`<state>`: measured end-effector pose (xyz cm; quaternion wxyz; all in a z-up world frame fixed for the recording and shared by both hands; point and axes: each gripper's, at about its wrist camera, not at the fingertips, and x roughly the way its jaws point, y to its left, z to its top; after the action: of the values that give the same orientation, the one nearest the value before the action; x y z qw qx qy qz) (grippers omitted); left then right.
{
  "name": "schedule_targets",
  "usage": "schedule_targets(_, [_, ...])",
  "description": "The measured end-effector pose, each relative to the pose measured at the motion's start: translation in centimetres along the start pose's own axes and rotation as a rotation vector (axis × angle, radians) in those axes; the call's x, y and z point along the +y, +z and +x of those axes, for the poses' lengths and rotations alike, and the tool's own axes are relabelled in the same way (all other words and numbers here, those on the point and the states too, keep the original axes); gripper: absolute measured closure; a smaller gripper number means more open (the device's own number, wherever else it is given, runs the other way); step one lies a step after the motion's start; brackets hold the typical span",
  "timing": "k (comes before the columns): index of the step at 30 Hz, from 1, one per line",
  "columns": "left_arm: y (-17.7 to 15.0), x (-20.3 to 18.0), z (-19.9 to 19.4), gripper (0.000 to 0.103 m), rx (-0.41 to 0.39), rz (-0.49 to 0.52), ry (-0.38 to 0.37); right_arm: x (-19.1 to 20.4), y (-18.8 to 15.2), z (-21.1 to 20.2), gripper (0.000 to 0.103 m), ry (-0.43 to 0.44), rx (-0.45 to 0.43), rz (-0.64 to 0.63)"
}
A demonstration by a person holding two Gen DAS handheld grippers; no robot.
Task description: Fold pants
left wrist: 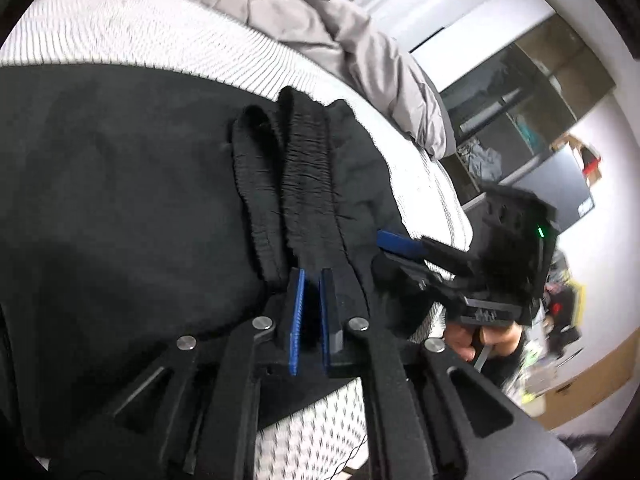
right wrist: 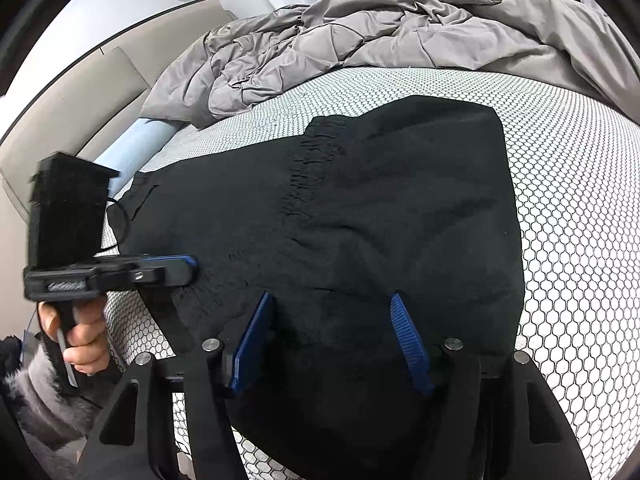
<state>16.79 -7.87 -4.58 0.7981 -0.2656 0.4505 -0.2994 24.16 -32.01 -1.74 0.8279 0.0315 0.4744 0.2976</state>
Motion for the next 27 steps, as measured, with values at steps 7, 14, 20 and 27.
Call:
schedule_targets(7, [2.2, 1.6, 3.0, 0.068, 0.034, -0.104, -0.025, -0.1, -0.2, -0.1, 0.038, 0.003, -0.006, 0.005])
schedule_targets(14, [1.8, 0.4, 3.4, 0.077, 0.066, -0.089, -0.094, -0.3, -0.4, -0.4, 0.038, 0.011, -0.007, 0.006])
schedule_targets(20, [1.9, -0.8, 1.6, 0.099, -0.047, -0.029, -0.019, -0.1, -0.2, -0.6, 0.038, 0.007, -0.009, -0.001])
schedule_targets(27, [-0.1, -0.1, -0.3, 0.099, -0.005, 0.055, 0.186, -0.5, -0.4, -1.1, 0.038, 0.002, -0.019, 0.004])
